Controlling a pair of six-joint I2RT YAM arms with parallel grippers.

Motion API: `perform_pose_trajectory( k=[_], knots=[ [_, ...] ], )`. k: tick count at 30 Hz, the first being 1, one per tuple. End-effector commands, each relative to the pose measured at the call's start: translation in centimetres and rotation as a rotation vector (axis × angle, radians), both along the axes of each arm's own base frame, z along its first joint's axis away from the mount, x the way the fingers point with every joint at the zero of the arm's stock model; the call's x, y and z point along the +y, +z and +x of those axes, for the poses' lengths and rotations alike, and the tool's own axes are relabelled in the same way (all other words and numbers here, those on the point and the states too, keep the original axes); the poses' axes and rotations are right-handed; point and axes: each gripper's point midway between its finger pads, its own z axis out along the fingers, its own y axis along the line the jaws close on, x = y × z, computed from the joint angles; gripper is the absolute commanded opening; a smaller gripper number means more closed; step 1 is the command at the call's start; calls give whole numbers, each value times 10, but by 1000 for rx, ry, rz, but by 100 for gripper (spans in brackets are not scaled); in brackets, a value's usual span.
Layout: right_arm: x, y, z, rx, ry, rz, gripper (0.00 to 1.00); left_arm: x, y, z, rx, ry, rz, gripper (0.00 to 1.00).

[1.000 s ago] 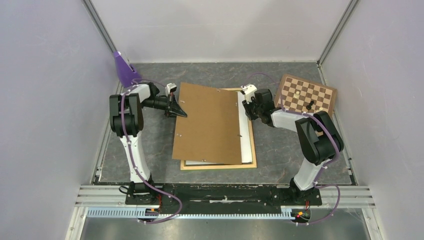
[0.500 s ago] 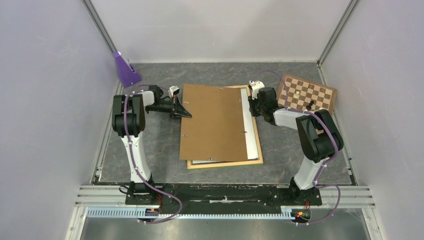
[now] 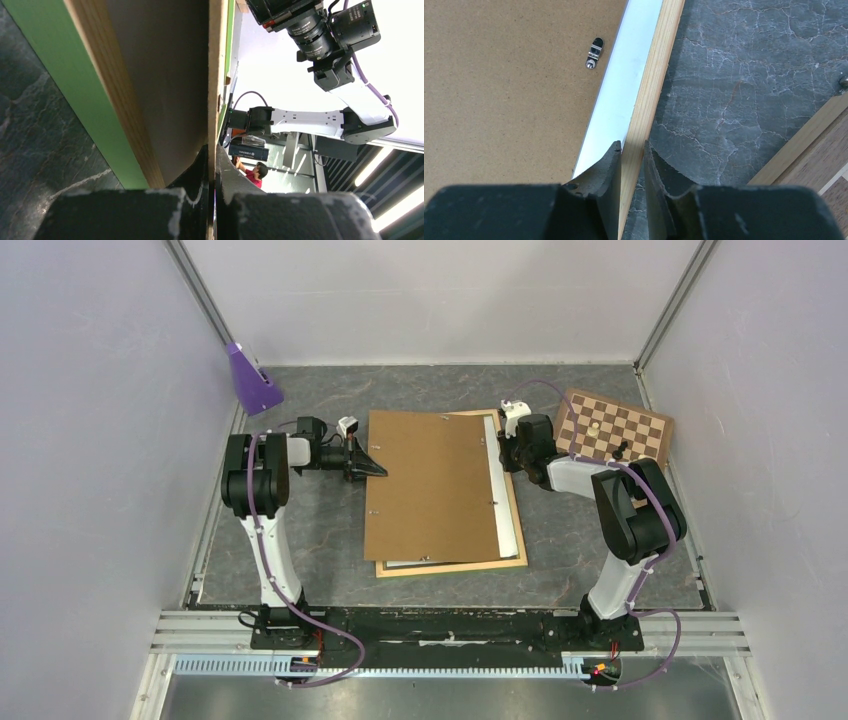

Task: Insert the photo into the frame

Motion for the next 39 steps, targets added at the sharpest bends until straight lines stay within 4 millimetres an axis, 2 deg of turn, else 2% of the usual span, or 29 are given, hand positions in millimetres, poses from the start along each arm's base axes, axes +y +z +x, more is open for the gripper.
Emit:
perform_pose_trajectory(
  k=[1, 5, 7, 12, 17, 25, 31, 39],
  knots=[
    [8, 5, 2, -6, 19, 28, 9, 5, 9, 29, -116, 82, 85, 2],
    [7, 13, 4, -26, 26, 18, 19, 6, 7, 28, -115, 92, 101, 2],
    [7, 18, 5, -39, 32, 12, 21, 6, 6, 27, -105, 102, 111, 2],
    [7, 21, 7, -38, 36, 4, 15, 5, 11, 32, -74, 130, 105, 2],
    [6, 16, 4, -24, 36, -1, 11, 4, 11, 39, -60, 173, 100, 2],
    [6, 11, -1, -11, 31, 8, 9, 1, 1, 33, 22, 235, 75, 2],
    [6, 6, -4, 1, 29, 8, 9, -1, 7, 37, 81, 290, 12, 2],
    [7, 6, -5, 5, 27, 12, 8, -3, 5, 34, 96, 309, 27, 2]
  ],
)
